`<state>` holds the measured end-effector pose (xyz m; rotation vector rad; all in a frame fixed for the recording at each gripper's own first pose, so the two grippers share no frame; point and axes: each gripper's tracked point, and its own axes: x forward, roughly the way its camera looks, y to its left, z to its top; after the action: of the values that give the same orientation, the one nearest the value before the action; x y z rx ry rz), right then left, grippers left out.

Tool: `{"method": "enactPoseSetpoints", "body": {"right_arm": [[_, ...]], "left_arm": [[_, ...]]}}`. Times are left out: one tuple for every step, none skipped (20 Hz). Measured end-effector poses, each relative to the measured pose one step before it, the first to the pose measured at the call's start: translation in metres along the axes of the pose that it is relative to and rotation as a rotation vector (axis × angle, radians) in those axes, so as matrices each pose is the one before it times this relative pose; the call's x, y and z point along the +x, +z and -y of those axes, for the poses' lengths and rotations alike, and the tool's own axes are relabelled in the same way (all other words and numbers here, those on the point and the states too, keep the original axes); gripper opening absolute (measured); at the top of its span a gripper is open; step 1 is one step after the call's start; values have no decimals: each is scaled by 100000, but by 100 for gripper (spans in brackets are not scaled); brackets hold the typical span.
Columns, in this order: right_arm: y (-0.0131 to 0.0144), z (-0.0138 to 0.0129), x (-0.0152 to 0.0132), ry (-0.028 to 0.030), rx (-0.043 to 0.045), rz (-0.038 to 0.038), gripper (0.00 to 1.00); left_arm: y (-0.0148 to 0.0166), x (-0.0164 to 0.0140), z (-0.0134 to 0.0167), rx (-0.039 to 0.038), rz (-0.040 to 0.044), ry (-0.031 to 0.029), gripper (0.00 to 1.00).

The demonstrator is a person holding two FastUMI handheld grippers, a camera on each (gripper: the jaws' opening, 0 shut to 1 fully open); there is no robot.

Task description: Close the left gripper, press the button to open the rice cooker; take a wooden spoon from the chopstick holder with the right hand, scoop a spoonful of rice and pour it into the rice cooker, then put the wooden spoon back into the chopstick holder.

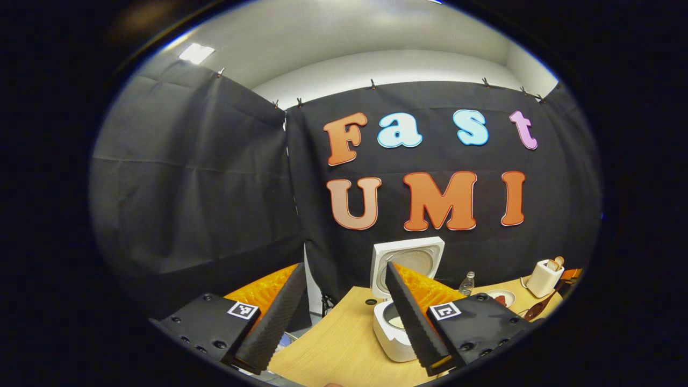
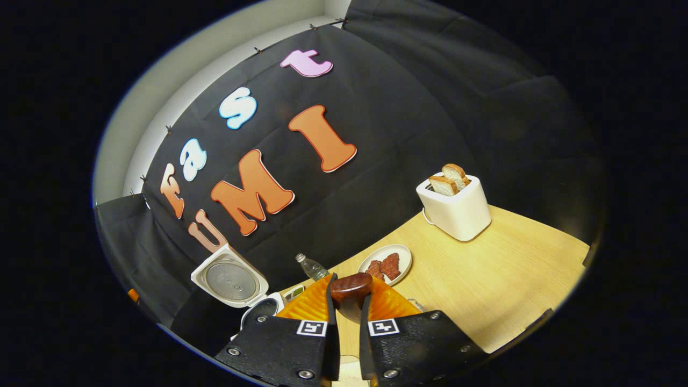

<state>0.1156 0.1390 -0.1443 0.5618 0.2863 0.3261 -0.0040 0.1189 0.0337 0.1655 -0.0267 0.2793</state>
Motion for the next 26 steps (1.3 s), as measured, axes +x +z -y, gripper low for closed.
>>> {"method": "enactPoseSetpoints", "body": {"right_arm": [[-586,-945,-869,271,422,-50,14],[-531,-1124,-713,879,17,329,14],[-677,-1149,-581,462,-510,579,14],[-738,-921,-487,252,-1089,533,14],[-1109,-985,-510,211,-1267,185,14],[-1080,-836,-376,225,-1122,-513,14],[-1347,-794,-282,143,-1224,-945,14],[-1284,-503,-220,-544,-1648,-1078,14],[-1307,-315,-119,-743,-2441,-946,14],[-1019,-179,45,-1306,-2957,-982,14],[-957,-149,-177,-1484,-3552,-870,13],[-684,-133,-27,-1545,-4021,-731,14],[-682,-158,-7,-1428,-4606,-630,14],[-593,-154,5,-1430,-4707,-664,14],[-530,-276,-2,-1112,-4686,-469,14],[-422,-316,-44,-671,-4321,-40,14],[-384,-553,-77,179,-3221,-281,14],[-536,-315,39,-416,-2604,-354,14],[-759,-408,215,-317,-3006,-707,14],[-699,-243,90,-319,-3124,-836,14],[-848,-444,199,157,-2846,-1193,14],[-849,-263,256,1,-2683,-1720,14],[-1146,-306,169,-1,-2635,-2273,14],[-992,-305,158,237,-2613,-2202,14],[-750,-513,76,875,-2170,-1173,14],[-124,-278,-166,268,-1520,925,14]], "left_arm": [[-279,452,-275,-960,-282,-2463,100],[-216,478,-266,-1146,-262,-2391,100],[-484,487,-493,-1125,-882,-2212,100],[-468,455,-407,-1225,-1396,-1975,100],[-491,446,-485,-1300,-1240,-1941,100],[-301,448,-539,-1107,-818,-1420,100],[-182,326,-826,-546,-530,-487,100],[-140,326,-974,323,-244,523,100],[-296,148,-732,843,-50,65,100],[-173,172,-528,977,-142,-840,100],[-91,23,-228,884,-386,-1369,100],[-150,142,-255,783,-494,-1370,100],[-240,65,-410,661,-248,-1014,100],[-66,103,-244,543,6,-956,100],[-81,123,-198,421,-59,-843,100],[-127,-50,-300,305,-229,-535,100],[-413,44,-497,274,-669,288,100],[-309,90,-621,256,-787,959,100],[-394,12,-319,61,-689,329,100],[-213,24,-239,-296,-595,134,100],[-315,22,-279,-672,-652,-32,100],[-44,-51,-304,-726,-317,117,99],[-134,25,-365,-802,-321,315,99],[-77,33,-249,-794,-375,-121,99],[5,-5,-195,-846,141,-20,99],[42,63,-135,-494,18,-67,100]]}}
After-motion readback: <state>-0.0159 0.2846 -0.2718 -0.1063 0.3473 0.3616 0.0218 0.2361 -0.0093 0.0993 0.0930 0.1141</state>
